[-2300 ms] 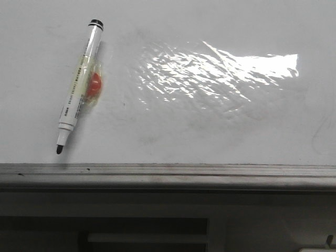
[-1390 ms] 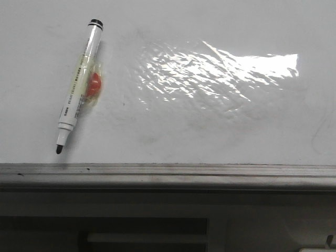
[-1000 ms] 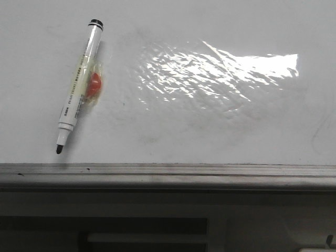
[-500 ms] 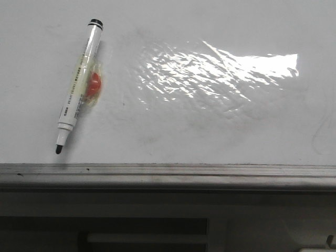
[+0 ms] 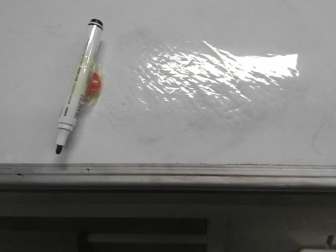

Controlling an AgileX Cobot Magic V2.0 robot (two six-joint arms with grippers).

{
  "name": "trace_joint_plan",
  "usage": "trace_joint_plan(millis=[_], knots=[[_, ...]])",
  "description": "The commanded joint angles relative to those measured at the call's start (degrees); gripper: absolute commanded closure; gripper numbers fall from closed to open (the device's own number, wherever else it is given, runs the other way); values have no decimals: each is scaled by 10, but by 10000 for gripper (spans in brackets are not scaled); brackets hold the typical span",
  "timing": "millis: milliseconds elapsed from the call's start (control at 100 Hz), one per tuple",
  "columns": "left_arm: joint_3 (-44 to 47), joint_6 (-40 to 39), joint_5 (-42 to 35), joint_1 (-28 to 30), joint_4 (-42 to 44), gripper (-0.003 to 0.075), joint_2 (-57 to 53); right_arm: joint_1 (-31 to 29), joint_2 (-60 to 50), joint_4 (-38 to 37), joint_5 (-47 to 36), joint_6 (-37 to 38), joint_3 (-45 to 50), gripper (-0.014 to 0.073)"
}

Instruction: Write number 9 on whiteboard

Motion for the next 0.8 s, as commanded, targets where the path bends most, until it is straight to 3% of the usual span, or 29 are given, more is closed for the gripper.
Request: trace_joint_plan(millis=[0,200,460,660,790], knots=[[11,-2,-51,2,2,741,-16,-1,-9,-9,-62,2,16,655],[11,-2,-56,2,2,741,-16,-1,-9,-6,-68,2,16,655],[11,-2,-80,2,2,741,-16,-1,-9,-14,-155,-1,16,654],[11,-2,-86,2,-1,741,-16,-1,-9,-13,-171,0,15,655],[11,-3,-108,2,-9,741,-16,-1,-5,45,-153,3,-2,655]])
